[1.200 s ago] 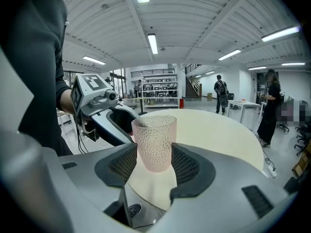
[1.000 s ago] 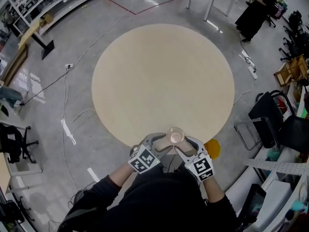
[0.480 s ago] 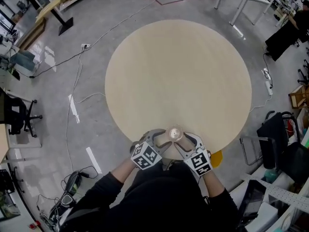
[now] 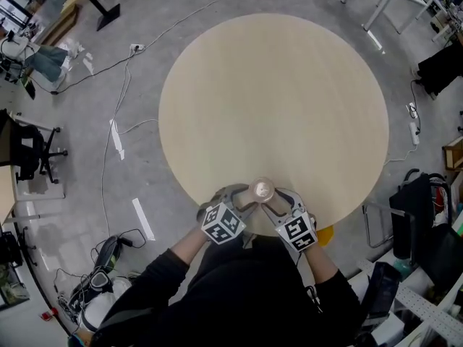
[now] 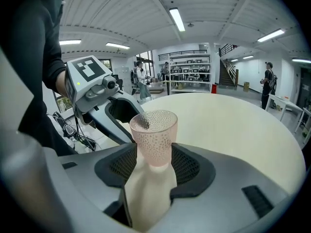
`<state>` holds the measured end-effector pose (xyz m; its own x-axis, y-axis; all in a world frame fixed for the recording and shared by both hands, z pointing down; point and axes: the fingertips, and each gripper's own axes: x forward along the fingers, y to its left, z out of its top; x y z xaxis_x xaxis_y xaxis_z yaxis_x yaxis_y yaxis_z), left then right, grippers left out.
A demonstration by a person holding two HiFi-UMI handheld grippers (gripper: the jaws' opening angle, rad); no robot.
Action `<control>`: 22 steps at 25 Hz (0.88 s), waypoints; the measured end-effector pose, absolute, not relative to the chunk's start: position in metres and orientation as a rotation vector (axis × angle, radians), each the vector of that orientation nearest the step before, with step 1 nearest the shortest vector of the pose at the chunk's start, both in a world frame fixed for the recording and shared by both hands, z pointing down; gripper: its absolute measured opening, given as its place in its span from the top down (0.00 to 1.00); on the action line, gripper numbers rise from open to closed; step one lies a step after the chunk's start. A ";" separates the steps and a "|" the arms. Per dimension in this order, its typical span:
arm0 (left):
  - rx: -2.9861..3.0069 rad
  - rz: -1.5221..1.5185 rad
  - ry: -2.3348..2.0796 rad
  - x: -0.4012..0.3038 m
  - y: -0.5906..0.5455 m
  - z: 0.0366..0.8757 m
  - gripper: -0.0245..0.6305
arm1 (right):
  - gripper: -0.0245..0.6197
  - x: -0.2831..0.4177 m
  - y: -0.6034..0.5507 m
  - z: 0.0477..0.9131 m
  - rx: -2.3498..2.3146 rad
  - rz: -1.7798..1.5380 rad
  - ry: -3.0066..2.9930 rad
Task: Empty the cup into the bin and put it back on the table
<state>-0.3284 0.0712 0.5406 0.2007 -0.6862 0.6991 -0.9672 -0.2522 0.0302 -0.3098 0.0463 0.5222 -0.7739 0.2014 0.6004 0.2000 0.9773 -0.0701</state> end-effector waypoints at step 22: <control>1.869 0.742 -1.561 -0.346 0.088 0.560 0.62 | 0.60 -0.308 0.044 0.541 -0.208 0.096 -2.447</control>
<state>-0.3460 0.0878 0.5600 0.1575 -0.6592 0.7353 -0.9864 -0.1402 0.0857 -0.3076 0.0442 0.5413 -0.7627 0.1741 0.6229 0.1250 0.9846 -0.1221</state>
